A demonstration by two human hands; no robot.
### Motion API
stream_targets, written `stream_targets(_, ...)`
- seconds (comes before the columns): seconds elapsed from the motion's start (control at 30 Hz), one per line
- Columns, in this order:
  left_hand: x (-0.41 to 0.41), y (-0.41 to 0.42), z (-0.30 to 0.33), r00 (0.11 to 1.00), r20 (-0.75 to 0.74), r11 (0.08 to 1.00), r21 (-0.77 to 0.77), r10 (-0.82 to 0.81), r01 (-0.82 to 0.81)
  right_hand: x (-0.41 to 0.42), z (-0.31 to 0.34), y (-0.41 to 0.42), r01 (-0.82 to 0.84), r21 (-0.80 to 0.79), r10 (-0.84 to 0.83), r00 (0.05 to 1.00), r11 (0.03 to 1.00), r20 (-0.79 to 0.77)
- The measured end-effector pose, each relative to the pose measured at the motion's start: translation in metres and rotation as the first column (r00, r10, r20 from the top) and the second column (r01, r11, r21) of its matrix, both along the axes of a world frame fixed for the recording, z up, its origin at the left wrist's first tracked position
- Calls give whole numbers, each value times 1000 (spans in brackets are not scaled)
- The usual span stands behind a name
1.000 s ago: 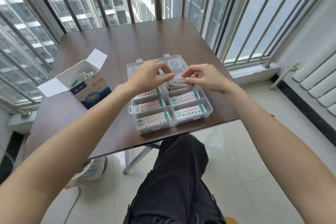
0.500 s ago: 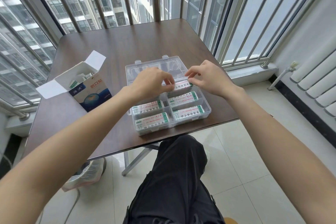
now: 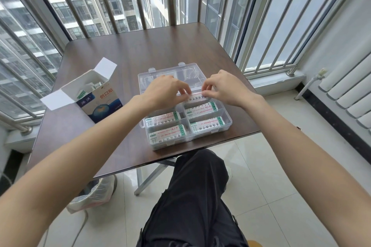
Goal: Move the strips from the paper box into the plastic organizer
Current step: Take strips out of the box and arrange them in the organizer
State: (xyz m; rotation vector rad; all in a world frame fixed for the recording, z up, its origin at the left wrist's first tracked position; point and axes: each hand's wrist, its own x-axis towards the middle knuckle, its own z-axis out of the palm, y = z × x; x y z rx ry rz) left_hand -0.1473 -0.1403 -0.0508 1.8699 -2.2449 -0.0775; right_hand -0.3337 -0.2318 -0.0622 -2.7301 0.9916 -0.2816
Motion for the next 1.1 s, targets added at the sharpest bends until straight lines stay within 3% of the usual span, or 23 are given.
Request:
stream_targets(0.23, -4, 0, -2, 999, 32, 1000, -31, 2, -1, 8, 5, 1, 7, 5, -7, 996, 1000, -84)
stream_targets(0.6, -5, -3, -3, 1000, -7, 999, -42, 7, -7, -5, 10, 4, 162, -20, -162, 987, 987, 4)
stream_targets(0.77, -7, -5, -5, 1000, 20, 1000, -31, -2, 3, 3, 10, 8, 193, -47, -195, 979, 980, -64)
stream_targets(1.1, -5, -2, 0, 999, 32, 995, -100, -18, 21, -7, 16, 9, 252, 82, -258, 964, 964, 68)
